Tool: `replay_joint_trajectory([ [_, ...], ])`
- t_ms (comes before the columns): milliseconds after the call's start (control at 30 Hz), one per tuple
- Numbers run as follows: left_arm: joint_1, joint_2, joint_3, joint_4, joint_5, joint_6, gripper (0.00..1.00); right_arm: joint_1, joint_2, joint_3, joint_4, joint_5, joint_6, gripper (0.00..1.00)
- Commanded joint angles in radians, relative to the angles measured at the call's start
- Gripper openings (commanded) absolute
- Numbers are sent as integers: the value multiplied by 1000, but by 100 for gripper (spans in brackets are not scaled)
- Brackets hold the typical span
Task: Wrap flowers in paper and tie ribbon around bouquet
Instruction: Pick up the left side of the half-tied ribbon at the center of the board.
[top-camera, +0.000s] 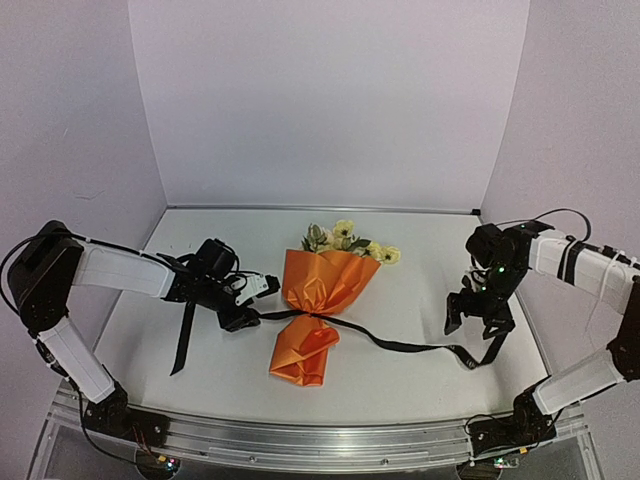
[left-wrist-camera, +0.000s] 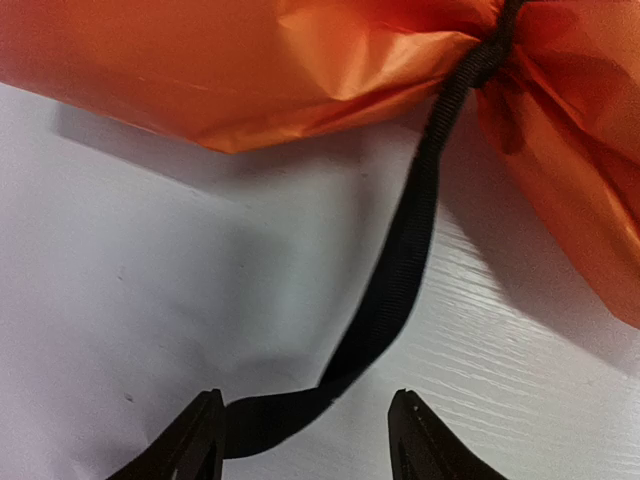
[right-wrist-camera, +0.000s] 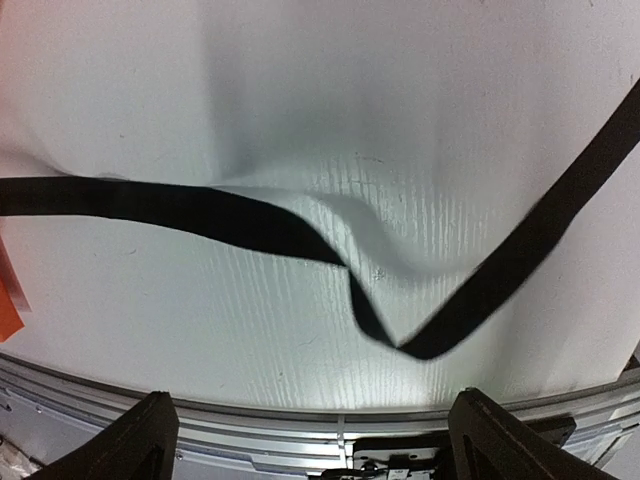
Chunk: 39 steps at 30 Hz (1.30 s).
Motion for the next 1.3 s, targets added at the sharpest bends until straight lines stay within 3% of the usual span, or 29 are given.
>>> replay_joint_trajectory([
  [0, -3, 15, -15, 140, -79, 49, 53, 1, 13, 11, -18, -56, 35, 96],
  [233, -11, 32, -22, 151, -49, 46, 28, 7, 0, 4, -8, -59, 40, 94],
  [267, -15, 30, -23, 150, -42, 47, 30, 10, -4, 3, -8, -58, 38, 94],
  [333, -23, 24, -22, 145, -38, 41, 46, 16, -16, -2, -7, -44, 37, 94],
  [400, -25, 24, -24, 146, -45, 41, 55, 22, -25, -7, -5, -33, 40, 94],
  [533, -26, 62, -18, 151, -61, 40, 53, 33, -28, -15, 13, -31, 52, 93],
  [700, -26, 106, -3, 183, -114, 43, 42, 46, -36, -10, 20, -22, 58, 91],
  [833, -26, 109, 9, 180, -118, 24, 23, 56, -54, -6, 20, -16, 64, 89],
  [1000, -26, 75, 8, 190, -110, 16, 7, 61, -76, 8, 21, 7, 59, 87],
  [1133, -27, 31, 22, 178, -91, -20, 0, 64, -97, 17, 21, 12, 58, 85],
  [1267, -31, -29, 10, 192, -80, -55, 0, 72, -108, 24, 21, 17, 58, 83],
])
